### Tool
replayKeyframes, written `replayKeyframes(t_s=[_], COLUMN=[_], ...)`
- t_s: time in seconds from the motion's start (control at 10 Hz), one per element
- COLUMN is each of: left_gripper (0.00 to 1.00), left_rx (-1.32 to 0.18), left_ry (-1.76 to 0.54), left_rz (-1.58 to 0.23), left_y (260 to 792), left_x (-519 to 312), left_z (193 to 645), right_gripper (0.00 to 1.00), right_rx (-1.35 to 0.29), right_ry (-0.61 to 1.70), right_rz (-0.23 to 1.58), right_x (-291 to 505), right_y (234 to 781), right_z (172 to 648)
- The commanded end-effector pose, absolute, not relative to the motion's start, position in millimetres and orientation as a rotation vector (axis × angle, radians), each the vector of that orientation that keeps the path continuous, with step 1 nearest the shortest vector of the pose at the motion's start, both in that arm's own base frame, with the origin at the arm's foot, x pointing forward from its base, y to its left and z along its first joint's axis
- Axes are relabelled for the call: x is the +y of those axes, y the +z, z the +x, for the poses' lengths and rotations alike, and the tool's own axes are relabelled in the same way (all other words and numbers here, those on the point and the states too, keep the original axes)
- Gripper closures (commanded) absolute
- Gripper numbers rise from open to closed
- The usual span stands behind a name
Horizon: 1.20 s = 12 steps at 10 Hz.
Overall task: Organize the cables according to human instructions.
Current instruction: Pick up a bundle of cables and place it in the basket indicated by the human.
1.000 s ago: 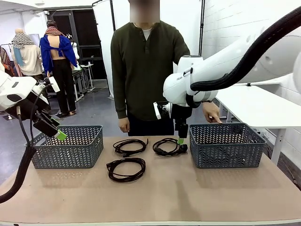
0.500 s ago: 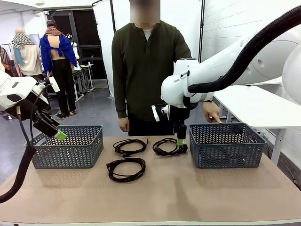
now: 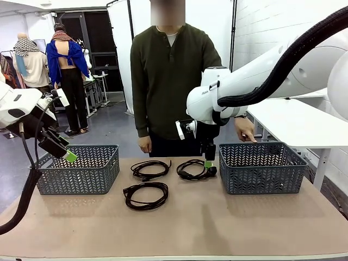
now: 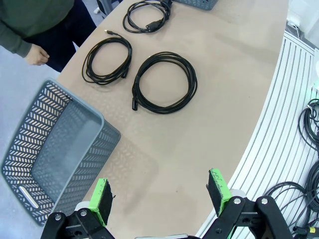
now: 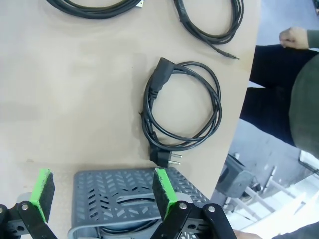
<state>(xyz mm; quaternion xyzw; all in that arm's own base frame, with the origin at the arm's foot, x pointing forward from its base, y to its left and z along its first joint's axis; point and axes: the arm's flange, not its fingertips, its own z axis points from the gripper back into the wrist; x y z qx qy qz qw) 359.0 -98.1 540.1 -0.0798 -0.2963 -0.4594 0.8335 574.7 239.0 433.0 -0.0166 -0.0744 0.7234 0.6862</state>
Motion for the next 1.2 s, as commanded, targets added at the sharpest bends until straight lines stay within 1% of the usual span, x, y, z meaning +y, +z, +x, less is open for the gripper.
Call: replayKeyframes(t_s=[0.0,0.5,1.1], left_gripper=[0.00,0.00,0.00], left_rx=[-0.650,-0.650,-0.650], left_ry=[-0.977,-0.977,-0.977], left_rz=[-0.182,-0.182,-0.182], left_y=[537,537,537], left_x=[-97,-97,-97], left_z=[360,360,360], right_gripper=[0.00,0.00,0.00], right_rx=[-0.201,-0.178,-0.079], right_ry=[1.624,1.598,1.603], right_rz=[-0.039,-0.080,-0.063], right_x=[242,256,272], right_y=[427,388,354], right_z=[579,603,638])
